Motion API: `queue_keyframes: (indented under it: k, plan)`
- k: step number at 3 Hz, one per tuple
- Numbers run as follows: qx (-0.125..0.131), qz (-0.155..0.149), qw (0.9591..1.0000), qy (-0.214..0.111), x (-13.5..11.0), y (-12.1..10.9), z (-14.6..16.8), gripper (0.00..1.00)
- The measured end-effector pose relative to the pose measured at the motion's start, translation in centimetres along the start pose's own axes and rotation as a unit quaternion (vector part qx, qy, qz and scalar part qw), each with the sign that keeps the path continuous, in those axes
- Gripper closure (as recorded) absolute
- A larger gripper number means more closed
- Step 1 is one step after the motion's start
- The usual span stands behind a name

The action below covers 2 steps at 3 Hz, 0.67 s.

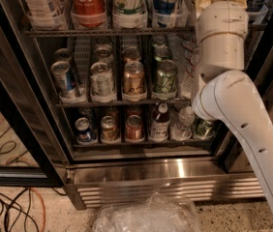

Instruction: Pick orange can from top shelf of fridge

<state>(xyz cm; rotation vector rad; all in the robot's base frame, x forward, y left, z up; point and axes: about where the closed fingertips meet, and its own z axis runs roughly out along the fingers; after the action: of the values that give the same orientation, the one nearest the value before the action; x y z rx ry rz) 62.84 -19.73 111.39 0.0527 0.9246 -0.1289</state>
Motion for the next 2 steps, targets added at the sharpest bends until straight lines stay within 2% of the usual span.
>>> queue_keyframes:
  k: [1, 2]
  plan:
    - [-0.009, -0.004, 1.0000, 0.002, -0.4, 0.1, -1.3, 1.00]
    - [-0.032, -0.008, 0.9993, 0.015, -0.4, 0.3, -3.2, 1.00]
